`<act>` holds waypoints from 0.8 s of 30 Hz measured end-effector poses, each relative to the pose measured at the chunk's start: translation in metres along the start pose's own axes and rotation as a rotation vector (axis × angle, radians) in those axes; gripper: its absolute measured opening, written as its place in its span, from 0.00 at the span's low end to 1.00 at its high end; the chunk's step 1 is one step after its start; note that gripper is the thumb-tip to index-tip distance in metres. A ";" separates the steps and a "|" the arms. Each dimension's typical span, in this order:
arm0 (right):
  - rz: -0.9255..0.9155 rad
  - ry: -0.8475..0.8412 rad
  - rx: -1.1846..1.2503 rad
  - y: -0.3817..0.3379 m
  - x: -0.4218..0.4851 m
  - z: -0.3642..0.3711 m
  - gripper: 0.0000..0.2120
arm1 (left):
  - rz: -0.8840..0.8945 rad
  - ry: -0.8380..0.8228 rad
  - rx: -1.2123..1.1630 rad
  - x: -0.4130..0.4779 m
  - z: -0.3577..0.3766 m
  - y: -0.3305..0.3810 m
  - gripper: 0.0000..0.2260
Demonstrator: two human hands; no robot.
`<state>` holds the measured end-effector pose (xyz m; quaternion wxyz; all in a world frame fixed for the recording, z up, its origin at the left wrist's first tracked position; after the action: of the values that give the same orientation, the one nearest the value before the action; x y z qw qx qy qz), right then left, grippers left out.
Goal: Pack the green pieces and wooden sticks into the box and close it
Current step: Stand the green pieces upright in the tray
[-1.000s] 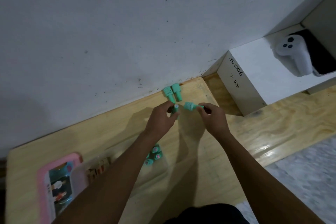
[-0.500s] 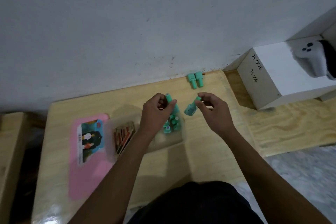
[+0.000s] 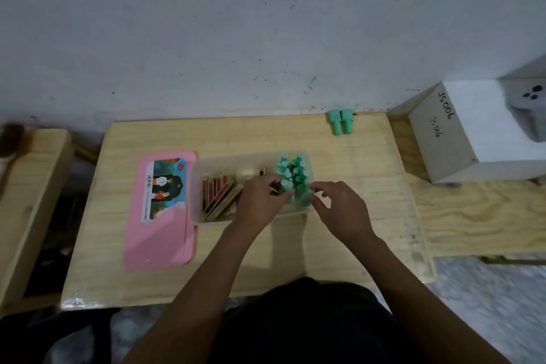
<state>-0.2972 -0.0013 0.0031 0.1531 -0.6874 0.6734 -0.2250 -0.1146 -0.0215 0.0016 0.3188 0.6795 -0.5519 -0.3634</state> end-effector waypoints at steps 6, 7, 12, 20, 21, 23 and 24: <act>-0.063 0.028 -0.136 0.009 0.004 0.019 0.09 | 0.020 -0.006 0.076 -0.003 0.015 -0.003 0.11; -0.055 0.026 -0.154 0.009 0.005 0.020 0.09 | 0.008 -0.017 0.076 -0.003 0.017 -0.003 0.11; -0.030 -0.021 -0.187 0.004 0.011 0.022 0.11 | -0.029 -0.038 0.083 -0.003 0.026 -0.006 0.04; 0.001 -0.045 -0.177 0.003 0.013 0.020 0.11 | -0.065 -0.017 0.126 0.001 0.040 -0.018 0.03; 0.008 -0.047 -0.175 0.004 0.013 0.020 0.11 | -0.062 -0.011 0.130 0.001 0.041 -0.018 0.03; 0.014 -0.049 -0.175 0.004 0.013 0.020 0.11 | -0.052 0.004 0.137 0.001 0.042 -0.017 0.02; 0.017 -0.050 -0.177 0.004 0.013 0.021 0.11 | -0.046 0.009 0.145 0.001 0.043 -0.017 0.02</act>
<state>-0.2903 -0.0164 -0.0152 0.1105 -0.6977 0.6925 -0.1462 -0.1423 -0.0209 -0.0352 0.2627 0.7148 -0.5596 -0.3269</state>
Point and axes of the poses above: each hand's wrist, its own x-axis towards the middle knuckle, its own z-axis out of the palm, y = z × x, the point moved 1 cm from there along x, towards the middle knuckle, and after that the axes turned 8 degrees about y, right-handed, at the moved point
